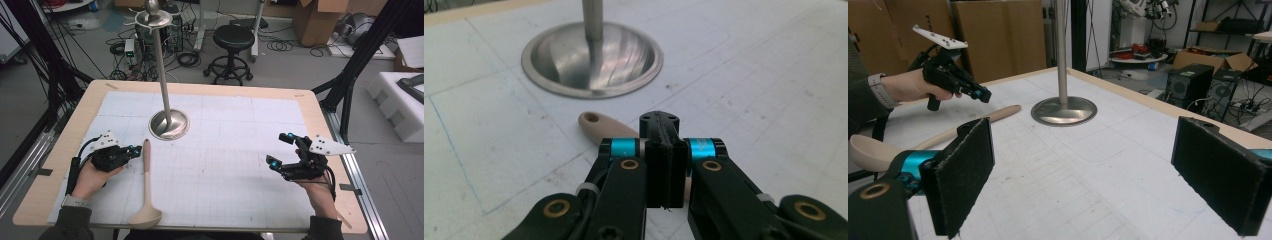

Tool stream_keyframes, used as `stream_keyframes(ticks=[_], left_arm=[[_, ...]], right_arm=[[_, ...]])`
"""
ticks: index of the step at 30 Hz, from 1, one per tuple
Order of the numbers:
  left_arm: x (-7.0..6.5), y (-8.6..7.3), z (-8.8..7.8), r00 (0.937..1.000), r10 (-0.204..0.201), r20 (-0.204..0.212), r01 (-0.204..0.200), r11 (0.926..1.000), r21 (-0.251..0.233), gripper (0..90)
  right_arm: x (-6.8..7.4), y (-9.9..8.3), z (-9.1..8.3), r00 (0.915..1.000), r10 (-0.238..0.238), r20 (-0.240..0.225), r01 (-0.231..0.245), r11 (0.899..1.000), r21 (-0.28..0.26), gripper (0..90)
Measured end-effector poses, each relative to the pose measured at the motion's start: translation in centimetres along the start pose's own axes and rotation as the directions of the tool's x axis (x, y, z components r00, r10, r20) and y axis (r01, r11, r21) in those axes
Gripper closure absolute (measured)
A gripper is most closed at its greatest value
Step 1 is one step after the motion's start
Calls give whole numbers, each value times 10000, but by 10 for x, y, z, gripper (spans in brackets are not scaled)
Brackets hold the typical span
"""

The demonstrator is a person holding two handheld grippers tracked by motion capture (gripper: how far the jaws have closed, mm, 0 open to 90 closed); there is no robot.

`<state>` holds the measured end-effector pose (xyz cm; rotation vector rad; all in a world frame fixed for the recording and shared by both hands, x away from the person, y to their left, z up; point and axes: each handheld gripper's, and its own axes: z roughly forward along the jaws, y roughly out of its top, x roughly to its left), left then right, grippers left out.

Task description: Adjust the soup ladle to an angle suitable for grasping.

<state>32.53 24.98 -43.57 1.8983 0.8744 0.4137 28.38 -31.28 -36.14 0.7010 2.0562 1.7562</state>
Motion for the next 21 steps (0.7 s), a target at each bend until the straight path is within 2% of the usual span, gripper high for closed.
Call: stream_keyframes(ticks=[4, 10, 21], left_arm=[[2, 0, 5, 10000, -19, -93, 20, 9999, 139, 897], [7, -1, 8, 9989, -404, -225, 413, 9984, 395, 897], [11, -3, 16, 9988, -440, -199, 457, 9944, 958, 897]], right_arm=[[0, -1, 0, 10000, 14, 12, -14, 10000, -11, 92], [0, -2, 0, 10000, 41, -16, -41, 10000, 34, 92], [1, -3, 0, 10000, 72, -19, -72, 9999, 121, 92]])
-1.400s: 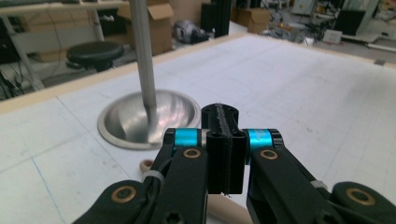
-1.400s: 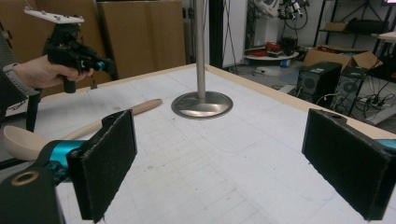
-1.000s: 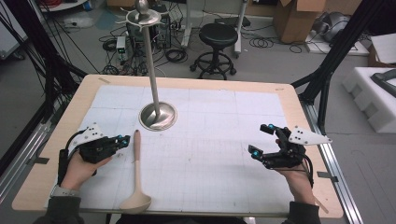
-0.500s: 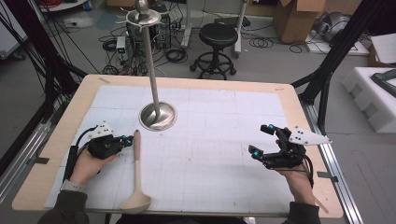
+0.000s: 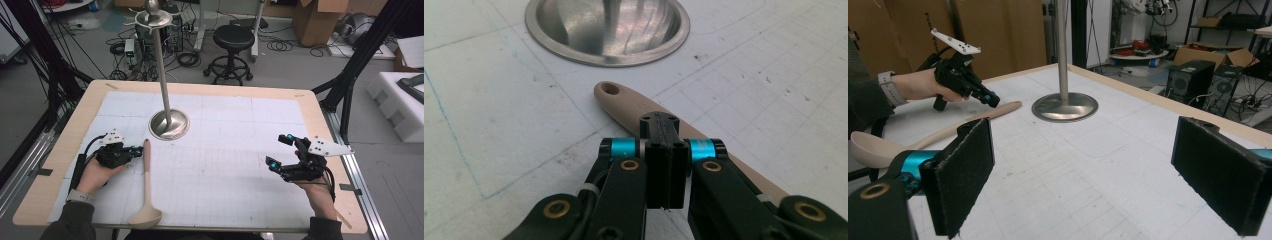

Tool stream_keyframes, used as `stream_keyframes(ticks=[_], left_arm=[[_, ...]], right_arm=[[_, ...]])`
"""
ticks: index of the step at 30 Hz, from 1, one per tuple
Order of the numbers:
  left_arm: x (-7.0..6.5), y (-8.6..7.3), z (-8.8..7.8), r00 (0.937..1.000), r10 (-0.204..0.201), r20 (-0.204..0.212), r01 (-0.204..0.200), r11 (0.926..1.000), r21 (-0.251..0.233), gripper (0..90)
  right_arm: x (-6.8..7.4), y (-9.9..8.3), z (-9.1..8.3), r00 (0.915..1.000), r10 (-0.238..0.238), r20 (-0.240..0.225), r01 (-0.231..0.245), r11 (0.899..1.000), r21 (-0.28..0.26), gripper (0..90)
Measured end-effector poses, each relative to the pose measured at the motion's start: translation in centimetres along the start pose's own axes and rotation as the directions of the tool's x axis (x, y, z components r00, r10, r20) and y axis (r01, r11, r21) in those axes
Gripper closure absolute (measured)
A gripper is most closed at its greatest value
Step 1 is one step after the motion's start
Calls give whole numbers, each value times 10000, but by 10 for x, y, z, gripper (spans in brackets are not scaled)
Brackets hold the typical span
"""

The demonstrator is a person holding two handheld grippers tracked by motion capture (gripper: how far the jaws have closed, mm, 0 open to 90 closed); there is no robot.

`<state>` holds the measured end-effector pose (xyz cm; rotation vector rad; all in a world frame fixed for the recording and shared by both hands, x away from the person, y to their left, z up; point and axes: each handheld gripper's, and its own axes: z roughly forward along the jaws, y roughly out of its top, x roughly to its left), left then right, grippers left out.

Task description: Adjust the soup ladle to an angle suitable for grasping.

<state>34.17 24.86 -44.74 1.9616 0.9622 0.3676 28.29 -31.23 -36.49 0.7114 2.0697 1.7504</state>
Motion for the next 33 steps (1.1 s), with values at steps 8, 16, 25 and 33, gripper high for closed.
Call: stream_keyframes(ticks=[8, 16, 25, 33], left_arm=[[0, -1, 4, 10000, 60, -35, -59, 9999, 158, 897], [0, -1, 5, 9999, -144, 85, 143, 9998, 168, 898], [-4, 0, 9, 9997, 24, 228, -31, 9995, 315, 898], [-12, 6, 16, 9992, -191, 346, 172, 9983, 555, 898]], right_arm=[[0, -1, -2, 10000, 81, 53, -80, 10000, -37, 92], [0, -2, -1, 10000, 58, 41, -58, 10000, 28, 92], [0, -4, 1, 9999, 95, 49, -96, 9999, 135, 92], [-1, -4, 2, 9999, 124, 25, -125, 9998, 153, 92]])
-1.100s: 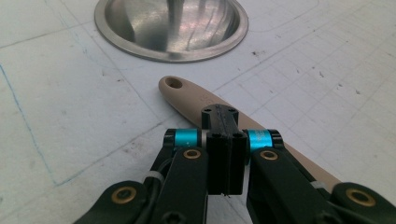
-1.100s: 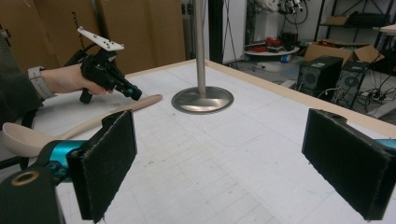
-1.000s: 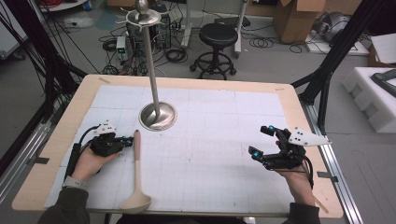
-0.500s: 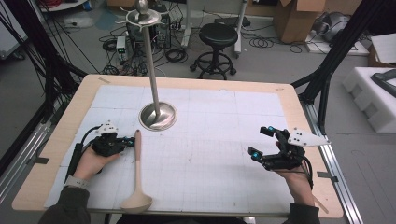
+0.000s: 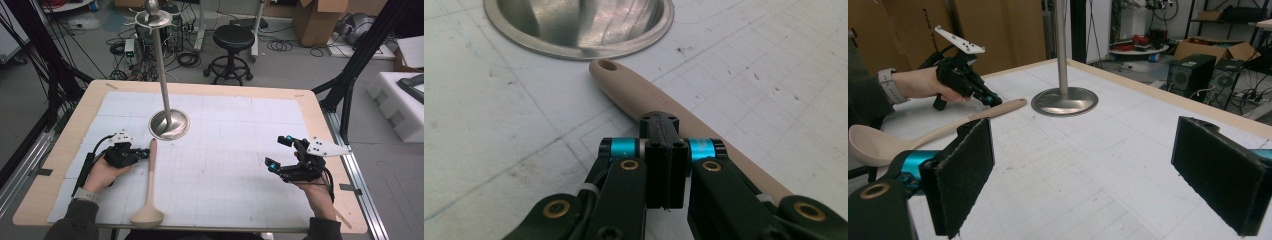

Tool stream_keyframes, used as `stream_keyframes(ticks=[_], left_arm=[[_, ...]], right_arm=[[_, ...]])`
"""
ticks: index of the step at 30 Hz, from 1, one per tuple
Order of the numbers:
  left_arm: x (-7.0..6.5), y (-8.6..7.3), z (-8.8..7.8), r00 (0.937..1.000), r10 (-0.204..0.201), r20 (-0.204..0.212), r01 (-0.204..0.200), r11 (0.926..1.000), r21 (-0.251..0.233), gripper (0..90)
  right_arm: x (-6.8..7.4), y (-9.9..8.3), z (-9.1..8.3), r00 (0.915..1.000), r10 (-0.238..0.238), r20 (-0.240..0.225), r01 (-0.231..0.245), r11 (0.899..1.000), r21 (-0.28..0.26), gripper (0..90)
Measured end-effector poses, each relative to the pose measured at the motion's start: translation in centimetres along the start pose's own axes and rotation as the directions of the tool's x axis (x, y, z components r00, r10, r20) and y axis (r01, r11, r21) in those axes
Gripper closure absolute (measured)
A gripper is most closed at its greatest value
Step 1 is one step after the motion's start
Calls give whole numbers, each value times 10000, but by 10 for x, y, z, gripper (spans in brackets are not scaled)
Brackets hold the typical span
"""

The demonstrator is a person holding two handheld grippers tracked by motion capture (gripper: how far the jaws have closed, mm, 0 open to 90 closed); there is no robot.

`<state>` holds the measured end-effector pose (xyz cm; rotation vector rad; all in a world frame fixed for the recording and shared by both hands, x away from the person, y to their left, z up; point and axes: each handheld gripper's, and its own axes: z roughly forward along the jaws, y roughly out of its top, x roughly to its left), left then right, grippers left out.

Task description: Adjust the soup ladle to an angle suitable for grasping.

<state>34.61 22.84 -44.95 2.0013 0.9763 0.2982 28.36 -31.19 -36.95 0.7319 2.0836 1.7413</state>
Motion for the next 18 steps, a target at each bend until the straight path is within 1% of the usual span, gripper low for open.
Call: stream_keyframes(ticks=[2, 5, 9, 14, 16, 17, 18], left_arm=[[-2, 3, 2, 10000, 94, -26, -93, 9999, 120, 898], [-5, 5, 5, 9999, 101, 69, -102, 9998, 143, 898], [-9, 7, 9, 9995, 274, 122, -277, 9994, 217, 898], [-13, 8, 12, 9993, 328, 150, -332, 9992, 240, 898], [-14, 8, 13, 9990, 411, 198, -416, 9988, 256, 898], [-15, 9, 13, 9989, 414, 207, -419, 9987, 278, 898], [-16, 9, 14, 9992, 335, 232, -342, 9989, 312, 898]], right_arm=[[0, 0, 0, 10000, -9, 5, 9, 10000, 7, 92], [-1, -1, 0, 10000, 6, -8, -6, 10000, -5, 92], [-2, -1, -1, 10000, 59, 29, -59, 10000, -27, 92], [-3, -1, -1, 10000, 61, 5, -61, 10000, -35, 92], [-3, -2, 0, 10000, 58, 17, -57, 10000, -34, 92], [-4, -2, 1, 9999, 105, -13, -105, 9999, -1, 92], [-4, -2, 1, 9999, 105, -13, -105, 9999, -1, 92]])
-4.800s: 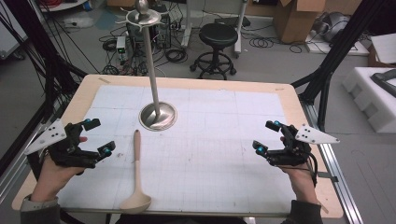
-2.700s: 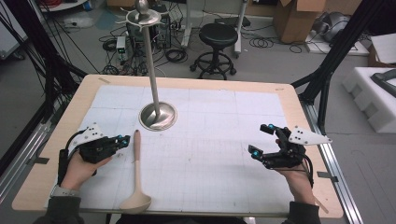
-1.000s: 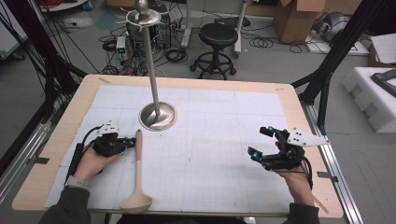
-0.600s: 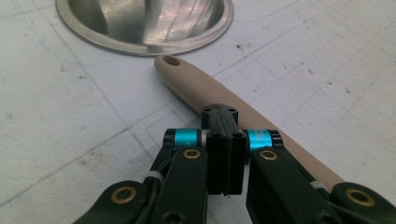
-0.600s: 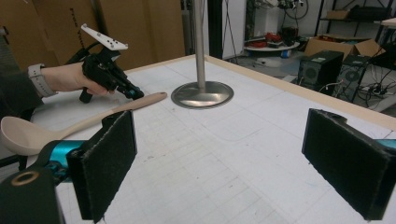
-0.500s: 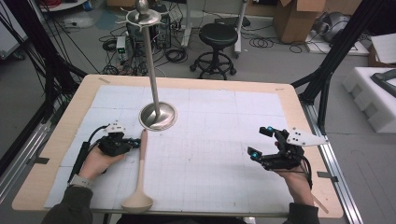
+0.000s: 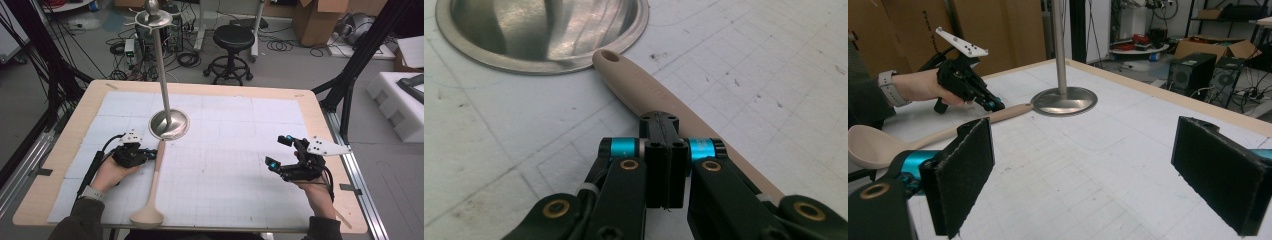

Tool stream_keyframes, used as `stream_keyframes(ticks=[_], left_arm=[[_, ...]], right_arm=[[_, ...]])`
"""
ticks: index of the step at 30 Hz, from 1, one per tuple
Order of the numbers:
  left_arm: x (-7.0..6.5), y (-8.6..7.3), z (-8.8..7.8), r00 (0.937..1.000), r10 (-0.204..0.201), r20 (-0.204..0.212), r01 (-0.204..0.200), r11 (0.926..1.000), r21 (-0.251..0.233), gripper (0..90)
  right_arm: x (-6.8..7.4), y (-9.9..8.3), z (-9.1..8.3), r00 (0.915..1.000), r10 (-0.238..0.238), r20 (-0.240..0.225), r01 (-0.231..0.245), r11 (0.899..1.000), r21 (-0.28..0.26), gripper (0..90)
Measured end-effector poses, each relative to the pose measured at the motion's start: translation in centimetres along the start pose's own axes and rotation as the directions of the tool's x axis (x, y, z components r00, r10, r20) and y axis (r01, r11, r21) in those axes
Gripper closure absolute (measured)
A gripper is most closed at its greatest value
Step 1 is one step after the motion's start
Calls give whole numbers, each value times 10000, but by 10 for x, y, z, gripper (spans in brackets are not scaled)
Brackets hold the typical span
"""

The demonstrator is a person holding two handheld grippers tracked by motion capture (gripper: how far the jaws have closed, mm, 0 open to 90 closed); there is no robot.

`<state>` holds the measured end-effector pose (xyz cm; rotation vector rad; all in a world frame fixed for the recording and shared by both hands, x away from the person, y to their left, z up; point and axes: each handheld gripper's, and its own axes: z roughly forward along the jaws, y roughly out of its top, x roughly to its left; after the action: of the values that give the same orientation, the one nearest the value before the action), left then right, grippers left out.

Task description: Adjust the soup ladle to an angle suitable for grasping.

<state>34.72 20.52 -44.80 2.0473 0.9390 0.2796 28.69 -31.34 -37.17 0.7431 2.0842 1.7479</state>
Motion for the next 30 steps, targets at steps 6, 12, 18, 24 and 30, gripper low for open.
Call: stream_keyframes(ticks=[6, 12, 18, 24, 30], left_arm=[[-9, 5, 5, 10000, 50, 12, -51, 9998, 181, 898], [-21, 11, 10, 9994, 349, 86, -351, 9992, 191, 898], [-27, 13, 12, 9985, 548, 80, -550, 9979, 342, 898], [-31, 12, 16, 9964, 819, 210, -830, 9951, 546, 898], [-34, 13, 19, 9959, 834, 342, -853, 9947, 572, 898]], right_arm=[[-2, 0, 2, 10000, 28, -20, -28, 10000, -66, 92], [-3, 0, 1, 10000, 68, -5, -68, 9999, -120, 92], [-3, 0, 0, 9999, 108, -18, -108, 9999, -117, 92], [-2, -1, 1, 9999, 127, -32, -127, 9999, -63, 92], [-3, -1, 1, 9999, 111, -29, -111, 9999, -66, 92]])
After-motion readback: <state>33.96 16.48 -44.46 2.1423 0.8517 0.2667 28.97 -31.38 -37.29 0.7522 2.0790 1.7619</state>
